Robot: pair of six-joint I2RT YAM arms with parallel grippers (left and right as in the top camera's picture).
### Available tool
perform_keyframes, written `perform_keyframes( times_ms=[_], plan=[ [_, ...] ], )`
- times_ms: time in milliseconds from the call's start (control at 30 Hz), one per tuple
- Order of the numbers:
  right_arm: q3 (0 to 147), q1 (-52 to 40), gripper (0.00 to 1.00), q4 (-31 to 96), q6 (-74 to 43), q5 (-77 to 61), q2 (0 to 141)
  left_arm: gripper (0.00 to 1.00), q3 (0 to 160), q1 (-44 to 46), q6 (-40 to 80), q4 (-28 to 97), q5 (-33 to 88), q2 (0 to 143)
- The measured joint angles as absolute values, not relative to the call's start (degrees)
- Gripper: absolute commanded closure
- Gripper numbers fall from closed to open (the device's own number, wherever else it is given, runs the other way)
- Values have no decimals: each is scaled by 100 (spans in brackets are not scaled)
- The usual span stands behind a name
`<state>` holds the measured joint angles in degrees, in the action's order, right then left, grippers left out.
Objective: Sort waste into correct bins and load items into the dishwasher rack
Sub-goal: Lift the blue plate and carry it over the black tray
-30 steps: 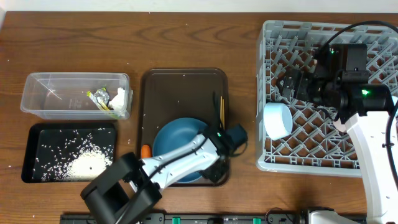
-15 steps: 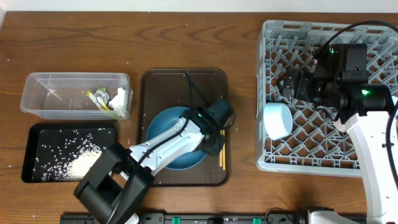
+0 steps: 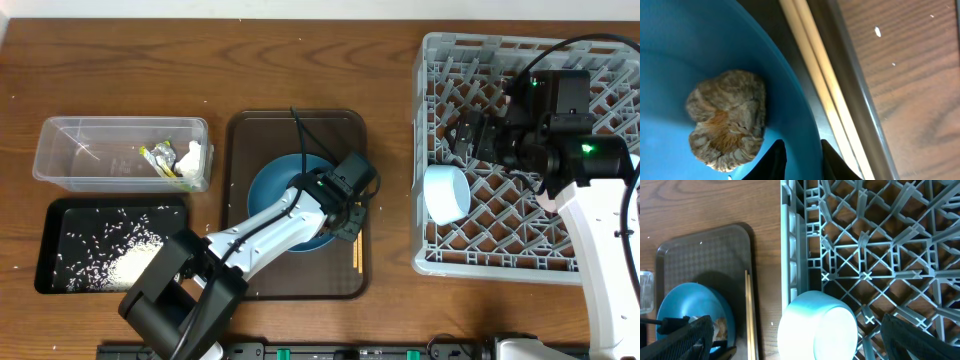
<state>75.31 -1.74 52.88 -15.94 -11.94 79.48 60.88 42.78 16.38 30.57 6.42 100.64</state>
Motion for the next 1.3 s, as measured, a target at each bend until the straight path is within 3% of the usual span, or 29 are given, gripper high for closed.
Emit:
perform_keyframes(
  times_ms=[300,400,467,700,933,1300],
  plan=[
    [7531,-174,1,5288,-1599,-1194,7948,79,6088,4276,1651,2958,340,10269],
    [7531,-174,1,5288,-1599,-1194,7948,91,6086,4274,1682,2910,217,10280],
    [7531,-174,1,5288,-1601,-1194,7948,94,6088,4278,1649,2842,21,10274],
    [7531,-174,1,5288,-1610,-1194,7948,94,6125,4281,1638,2912,-311,10263],
    [7531,-174,1,5286,-1612,-1197,7948,94,6869,4309,1647,4007,-272,10027],
    [7531,-51,1,5286,-1612,-1192,7948,94,7677,3940,2110,4733,-134,8084]
  ],
)
